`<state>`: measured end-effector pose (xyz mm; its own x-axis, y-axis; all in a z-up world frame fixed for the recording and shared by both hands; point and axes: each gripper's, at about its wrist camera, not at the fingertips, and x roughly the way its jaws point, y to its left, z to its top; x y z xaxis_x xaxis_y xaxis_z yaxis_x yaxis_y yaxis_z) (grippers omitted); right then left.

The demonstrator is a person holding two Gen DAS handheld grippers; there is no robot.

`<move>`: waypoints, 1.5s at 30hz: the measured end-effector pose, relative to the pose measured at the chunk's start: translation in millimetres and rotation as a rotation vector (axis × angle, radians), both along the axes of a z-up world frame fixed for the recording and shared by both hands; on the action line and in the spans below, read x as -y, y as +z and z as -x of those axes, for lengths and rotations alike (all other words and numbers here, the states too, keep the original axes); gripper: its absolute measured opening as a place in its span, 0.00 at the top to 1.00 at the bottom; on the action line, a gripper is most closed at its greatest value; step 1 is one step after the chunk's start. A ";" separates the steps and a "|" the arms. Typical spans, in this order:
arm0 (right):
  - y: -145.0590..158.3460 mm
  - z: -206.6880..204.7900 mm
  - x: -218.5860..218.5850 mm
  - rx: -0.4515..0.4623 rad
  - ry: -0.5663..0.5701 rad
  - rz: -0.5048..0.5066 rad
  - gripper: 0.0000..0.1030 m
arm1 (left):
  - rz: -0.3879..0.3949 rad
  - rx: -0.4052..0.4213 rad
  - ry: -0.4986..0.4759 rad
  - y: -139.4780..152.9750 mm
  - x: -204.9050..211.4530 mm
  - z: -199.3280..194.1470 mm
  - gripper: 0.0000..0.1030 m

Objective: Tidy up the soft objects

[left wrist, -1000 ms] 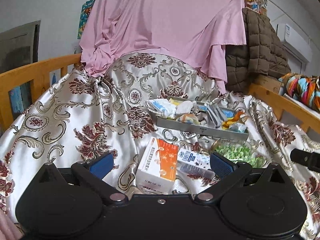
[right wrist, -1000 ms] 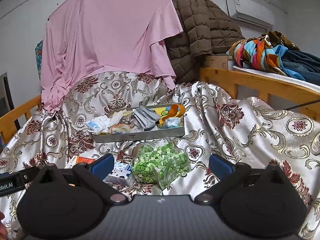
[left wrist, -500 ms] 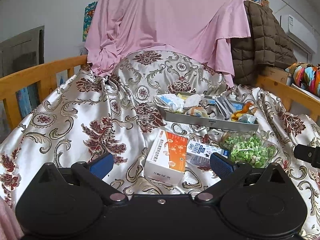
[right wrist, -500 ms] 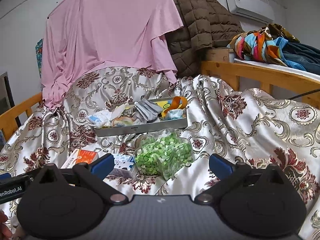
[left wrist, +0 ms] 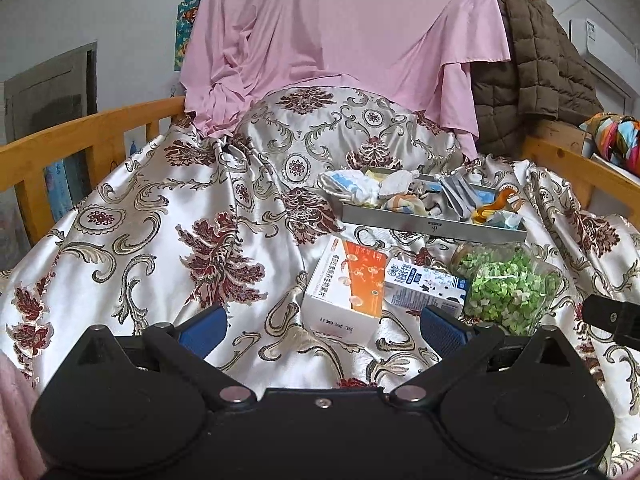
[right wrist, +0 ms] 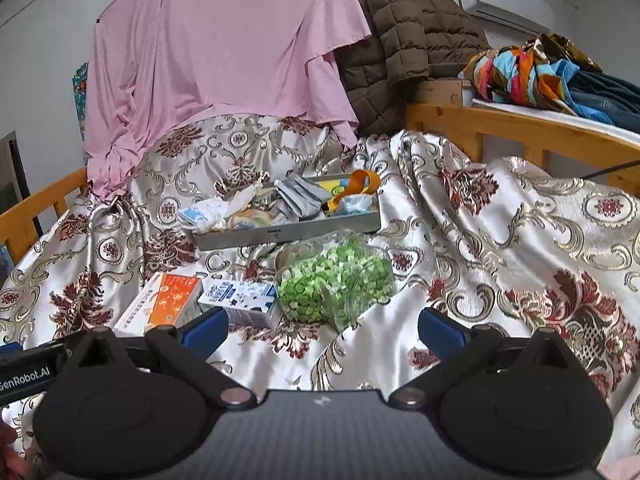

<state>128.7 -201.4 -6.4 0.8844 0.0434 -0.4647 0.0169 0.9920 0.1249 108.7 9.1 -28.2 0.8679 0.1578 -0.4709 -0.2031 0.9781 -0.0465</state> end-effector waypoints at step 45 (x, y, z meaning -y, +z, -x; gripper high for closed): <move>-15.7 -7.4 -6.3 -0.067 -0.018 0.059 0.00 | -0.032 -0.067 0.025 -14.2 4.8 -11.2 0.01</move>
